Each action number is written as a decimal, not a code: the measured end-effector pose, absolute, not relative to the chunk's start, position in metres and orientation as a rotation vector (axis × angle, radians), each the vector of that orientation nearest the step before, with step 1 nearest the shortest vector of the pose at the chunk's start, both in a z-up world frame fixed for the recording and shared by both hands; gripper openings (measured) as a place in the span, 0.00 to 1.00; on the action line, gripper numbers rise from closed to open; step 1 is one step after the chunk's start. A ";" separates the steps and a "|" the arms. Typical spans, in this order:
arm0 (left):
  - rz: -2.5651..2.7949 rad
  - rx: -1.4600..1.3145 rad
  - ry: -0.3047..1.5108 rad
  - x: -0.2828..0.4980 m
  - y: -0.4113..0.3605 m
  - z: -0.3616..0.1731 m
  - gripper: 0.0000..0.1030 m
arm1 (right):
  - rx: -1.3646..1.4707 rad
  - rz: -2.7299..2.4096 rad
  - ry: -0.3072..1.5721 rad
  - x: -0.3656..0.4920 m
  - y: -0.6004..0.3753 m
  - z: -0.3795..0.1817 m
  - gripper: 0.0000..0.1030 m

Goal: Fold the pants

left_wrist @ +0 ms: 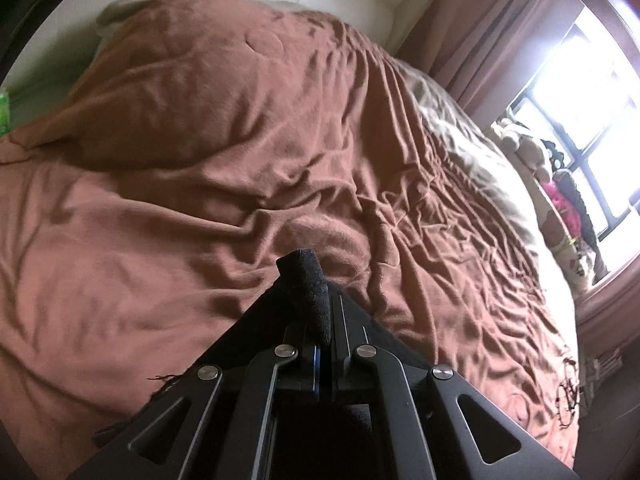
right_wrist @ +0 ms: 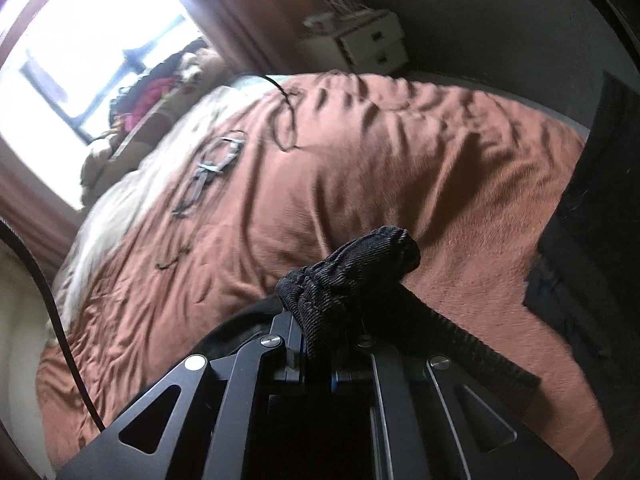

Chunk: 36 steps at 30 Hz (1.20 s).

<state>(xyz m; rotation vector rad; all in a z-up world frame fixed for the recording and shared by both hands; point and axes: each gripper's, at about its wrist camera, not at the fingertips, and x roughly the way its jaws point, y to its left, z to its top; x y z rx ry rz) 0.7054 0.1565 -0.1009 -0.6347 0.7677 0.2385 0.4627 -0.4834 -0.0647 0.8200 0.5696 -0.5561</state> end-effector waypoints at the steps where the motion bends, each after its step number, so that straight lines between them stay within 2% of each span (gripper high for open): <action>1: 0.242 -0.633 0.776 0.712 0.154 -0.105 0.03 | 0.820 -0.575 0.577 0.469 -0.484 -0.067 0.04; 8: 0.263 -0.594 0.822 0.750 0.143 -0.127 0.03 | 0.826 -0.696 0.610 0.510 -0.482 -0.082 0.04; 16: 0.258 -0.563 0.905 0.774 0.137 -0.150 0.05 | 0.809 -0.613 0.628 0.532 -0.485 -0.098 0.07; 17: 0.253 -0.570 0.912 0.773 0.137 -0.151 0.09 | 0.802 -0.590 0.625 0.531 -0.487 -0.098 0.10; 19: 0.205 -0.604 0.939 0.769 0.135 -0.154 0.37 | 0.796 -0.531 0.619 0.525 -0.485 -0.095 0.16; 20: 0.190 -0.613 0.940 0.767 0.133 -0.155 0.44 | 0.794 -0.506 0.614 0.521 -0.487 -0.095 0.22; 21: 0.173 -0.620 0.937 0.763 0.129 -0.154 0.50 | 0.787 -0.488 0.615 0.517 -0.488 -0.093 0.43; 23: 0.144 -0.616 0.946 0.759 0.120 -0.153 0.50 | 0.791 -0.399 0.590 0.507 -0.483 -0.088 0.77; 26: 0.108 -0.615 0.977 0.755 0.104 -0.154 0.50 | 0.734 -0.337 0.567 0.494 -0.465 -0.076 0.77; 36: -0.003 -0.614 0.983 0.739 0.062 -0.150 0.48 | 0.656 -0.055 0.718 0.515 -0.382 -0.079 0.77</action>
